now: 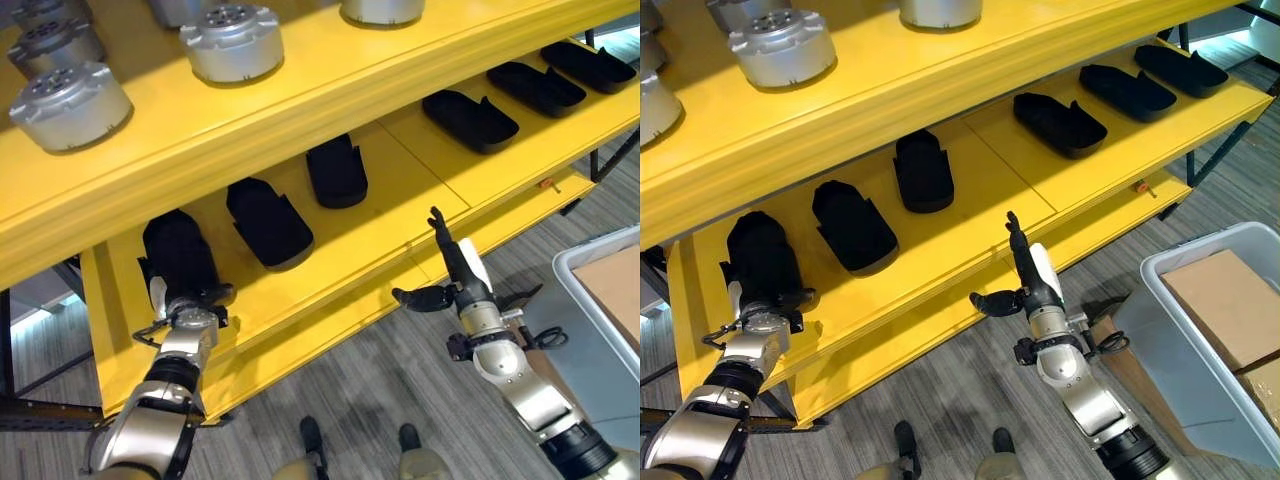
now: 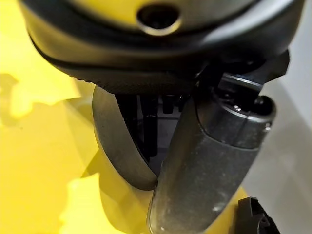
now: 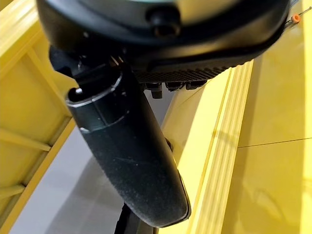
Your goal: Move parts from the plastic box to the shelf.
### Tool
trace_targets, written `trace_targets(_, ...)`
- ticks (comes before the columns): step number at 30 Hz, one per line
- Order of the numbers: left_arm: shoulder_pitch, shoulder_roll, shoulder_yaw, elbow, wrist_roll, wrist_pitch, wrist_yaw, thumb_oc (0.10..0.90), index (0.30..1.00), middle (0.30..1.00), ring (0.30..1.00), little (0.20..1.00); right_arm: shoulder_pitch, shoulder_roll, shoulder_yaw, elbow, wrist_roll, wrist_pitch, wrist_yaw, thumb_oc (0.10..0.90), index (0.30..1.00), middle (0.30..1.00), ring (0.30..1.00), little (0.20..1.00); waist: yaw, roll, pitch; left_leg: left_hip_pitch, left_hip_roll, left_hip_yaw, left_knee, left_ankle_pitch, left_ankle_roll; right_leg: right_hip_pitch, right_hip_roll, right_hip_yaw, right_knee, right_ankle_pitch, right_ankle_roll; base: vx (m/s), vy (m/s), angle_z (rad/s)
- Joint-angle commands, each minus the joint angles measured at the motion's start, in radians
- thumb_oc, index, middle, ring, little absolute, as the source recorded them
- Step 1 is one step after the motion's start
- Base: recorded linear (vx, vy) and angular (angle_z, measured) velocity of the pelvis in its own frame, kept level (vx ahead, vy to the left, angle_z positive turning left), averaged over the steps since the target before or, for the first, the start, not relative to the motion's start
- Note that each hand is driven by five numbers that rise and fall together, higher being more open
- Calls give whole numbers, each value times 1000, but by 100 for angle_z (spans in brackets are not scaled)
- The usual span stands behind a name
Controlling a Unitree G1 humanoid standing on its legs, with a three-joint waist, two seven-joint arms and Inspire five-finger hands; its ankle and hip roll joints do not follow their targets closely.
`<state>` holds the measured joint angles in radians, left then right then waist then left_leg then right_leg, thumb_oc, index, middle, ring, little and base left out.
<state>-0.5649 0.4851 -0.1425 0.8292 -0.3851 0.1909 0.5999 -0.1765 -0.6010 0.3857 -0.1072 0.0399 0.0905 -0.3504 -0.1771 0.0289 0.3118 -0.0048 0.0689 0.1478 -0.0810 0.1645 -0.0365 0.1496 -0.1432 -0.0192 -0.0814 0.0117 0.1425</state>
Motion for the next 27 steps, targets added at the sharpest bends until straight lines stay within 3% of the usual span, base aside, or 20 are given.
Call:
trace_targets(1,-65,33,9,-27,76,-92,65,900,1000,1000,1000,1000,-109,16,-48,-89,-48,-113,-55,900,1000,1000,1000,1000,57,-14,-41,62,17,21,66,-166,-23,-130,40,-104,143,-66,-54,0,0,0)
trace_targets(18,-30,18,-30,-164,158,-109,0,900,1000,1000,1000,1000,-106,36,-60,-78,-55,-108,-56,900,1000,1000,1000,1000,83,-11,-57,71,12,9,53,-165,-17,-114,39,-115,135,-66,-53,-1,0,1)
trace_targets(27,-17,33,-36,-230,203,-174,-1,900,1000,1000,1000,1000,-97,38,-66,-79,-51,-109,-52,900,1000,1000,1000,1000,91,-12,-68,77,12,7,46,-163,-18,-106,40,-120,131,-67,-55,0,0,0)
